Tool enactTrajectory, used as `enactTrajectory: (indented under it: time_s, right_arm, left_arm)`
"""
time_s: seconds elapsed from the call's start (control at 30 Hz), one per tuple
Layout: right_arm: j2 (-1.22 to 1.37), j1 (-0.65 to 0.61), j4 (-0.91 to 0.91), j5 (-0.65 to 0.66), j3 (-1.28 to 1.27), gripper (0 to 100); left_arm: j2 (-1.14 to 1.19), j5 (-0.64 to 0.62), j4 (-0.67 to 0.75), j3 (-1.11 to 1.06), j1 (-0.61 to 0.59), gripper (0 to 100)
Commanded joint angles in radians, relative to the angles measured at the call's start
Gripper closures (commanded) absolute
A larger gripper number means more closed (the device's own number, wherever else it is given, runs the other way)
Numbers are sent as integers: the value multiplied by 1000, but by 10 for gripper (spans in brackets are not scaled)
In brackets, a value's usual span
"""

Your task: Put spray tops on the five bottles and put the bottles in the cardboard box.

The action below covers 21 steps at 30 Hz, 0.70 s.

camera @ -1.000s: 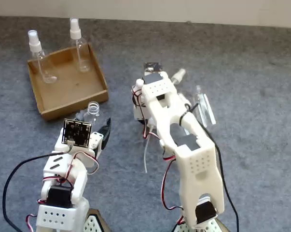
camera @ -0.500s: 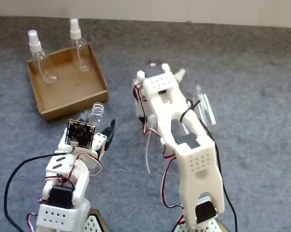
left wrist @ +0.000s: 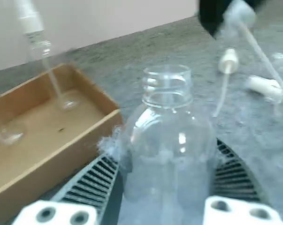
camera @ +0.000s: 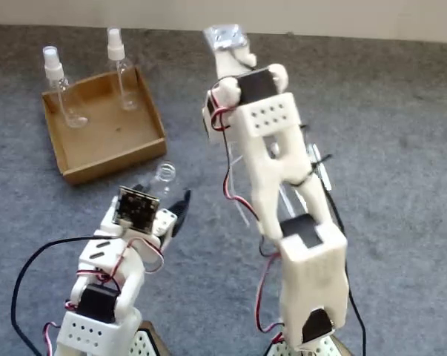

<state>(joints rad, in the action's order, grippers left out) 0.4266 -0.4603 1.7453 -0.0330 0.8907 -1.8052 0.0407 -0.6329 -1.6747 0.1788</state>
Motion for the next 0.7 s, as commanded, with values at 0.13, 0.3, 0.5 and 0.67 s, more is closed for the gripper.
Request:
enactTrajectory:
  time_s: [0.13, 0.3, 0.5, 0.67]
  right_arm:
    - [-486, 15, 22, 12, -191, 980]
    - [-697, 15, 22, 12, -252, 980]
    - [-869, 15, 21, 12, -257, 980]
    - [-972, 15, -13, 12, -259, 980]
  left_arm:
    - [-13, 8, 72, -19, 206, 853]
    - [-13, 8, 172, -19, 340, 853]
    - [-13, 5, 192, -19, 489, 853]
    - [-13, 3, 187, -19, 542, 853]
